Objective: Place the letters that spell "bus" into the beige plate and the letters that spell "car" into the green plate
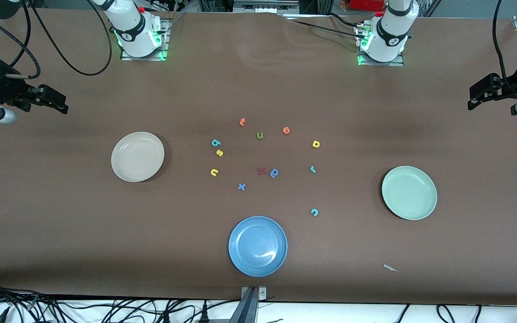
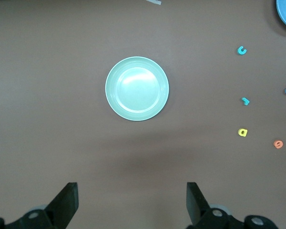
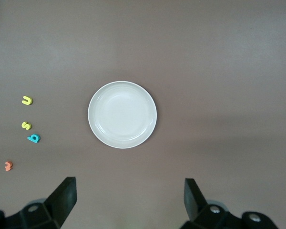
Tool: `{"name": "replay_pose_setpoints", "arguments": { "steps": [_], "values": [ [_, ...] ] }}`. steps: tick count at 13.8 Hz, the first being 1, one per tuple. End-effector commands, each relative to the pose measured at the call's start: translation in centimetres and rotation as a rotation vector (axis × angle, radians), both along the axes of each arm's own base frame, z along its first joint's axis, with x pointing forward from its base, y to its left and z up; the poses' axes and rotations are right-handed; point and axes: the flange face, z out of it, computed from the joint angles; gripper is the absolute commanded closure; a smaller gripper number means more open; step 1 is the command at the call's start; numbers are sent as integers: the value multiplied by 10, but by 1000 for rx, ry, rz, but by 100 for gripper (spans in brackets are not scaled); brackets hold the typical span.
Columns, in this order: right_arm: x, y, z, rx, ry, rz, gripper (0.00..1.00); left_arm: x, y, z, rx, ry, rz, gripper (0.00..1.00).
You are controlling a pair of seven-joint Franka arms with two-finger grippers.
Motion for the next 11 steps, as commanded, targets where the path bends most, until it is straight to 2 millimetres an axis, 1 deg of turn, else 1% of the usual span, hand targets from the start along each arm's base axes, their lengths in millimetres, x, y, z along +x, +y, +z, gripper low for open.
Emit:
{"name": "replay_pose_setpoints", "arguments": {
  "steps": [1, 11],
  "values": [
    [-1, 1, 4, 18, 2, 7, 0, -2, 2, 4, 24, -6, -20, 0],
    [-2, 2, 3, 19, 14, 8, 0, -2, 2, 4, 24, -6, -20, 0]
  ]
}}
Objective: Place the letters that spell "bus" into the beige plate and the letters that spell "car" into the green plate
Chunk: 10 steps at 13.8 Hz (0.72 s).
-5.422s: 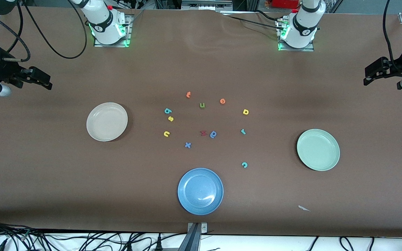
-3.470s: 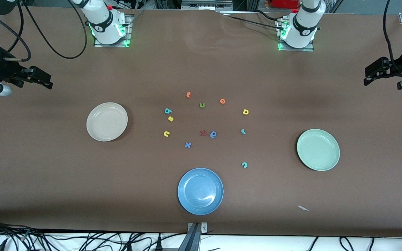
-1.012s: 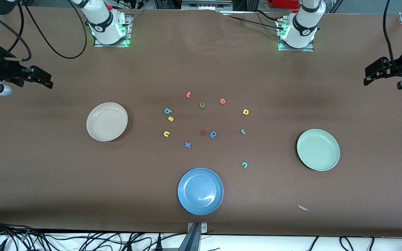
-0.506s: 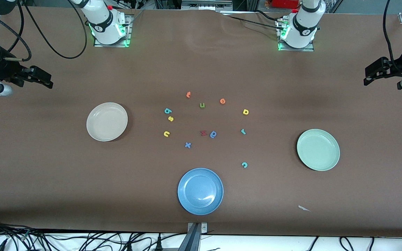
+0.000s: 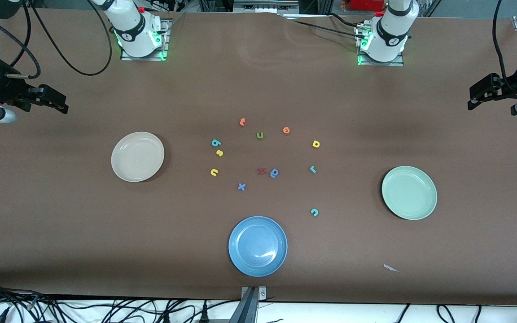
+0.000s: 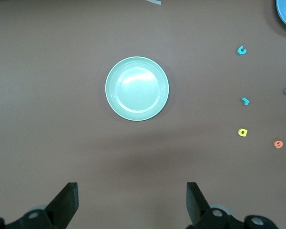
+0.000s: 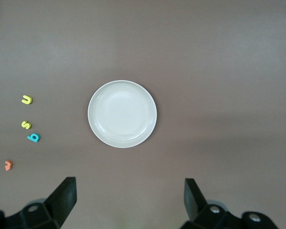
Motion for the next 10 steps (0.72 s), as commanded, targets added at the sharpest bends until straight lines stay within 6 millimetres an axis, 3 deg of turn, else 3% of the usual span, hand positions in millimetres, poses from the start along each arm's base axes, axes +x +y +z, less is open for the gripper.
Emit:
{"name": "replay_pose_setpoints", "arguments": {
  "steps": [1, 10],
  "values": [
    [-2, 2, 3, 19, 8, 7, 0, -2, 2, 4, 24, -5, -21, 0],
    [-2, 2, 3, 20, 16, 8, 0, -1, 2, 2, 24, -2, -21, 0]
  ]
}}
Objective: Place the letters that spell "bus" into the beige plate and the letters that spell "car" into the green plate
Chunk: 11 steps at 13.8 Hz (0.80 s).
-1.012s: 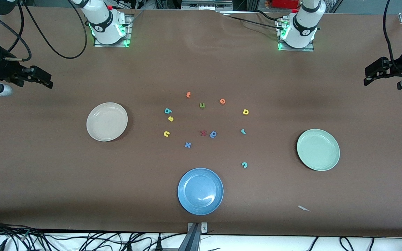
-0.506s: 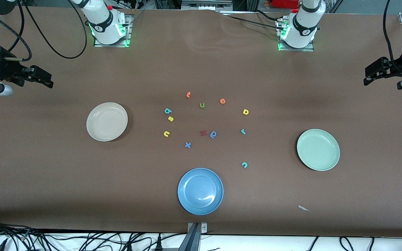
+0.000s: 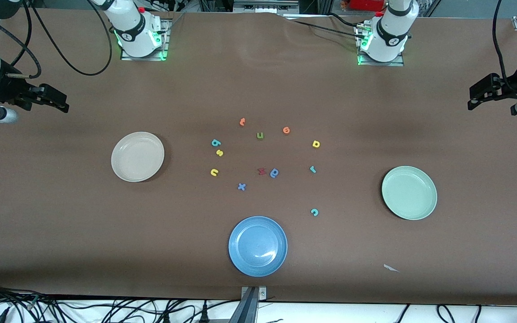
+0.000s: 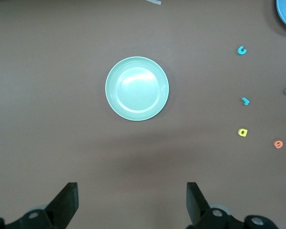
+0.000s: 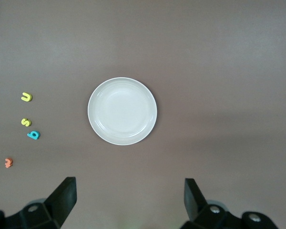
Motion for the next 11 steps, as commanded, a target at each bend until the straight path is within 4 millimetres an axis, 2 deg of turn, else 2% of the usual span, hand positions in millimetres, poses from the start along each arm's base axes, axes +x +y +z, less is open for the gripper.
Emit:
{"name": "replay_pose_setpoints", "arguments": {
  "steps": [1, 11],
  "values": [
    [-1, 2, 4, 19, 4, 6, 0, -1, 2, 1, 24, -1, -21, 0],
    [-6, 3, 0, 23, 41, 6, 0, 2, 1, -3, 22, 3, -22, 0]
  ]
}}
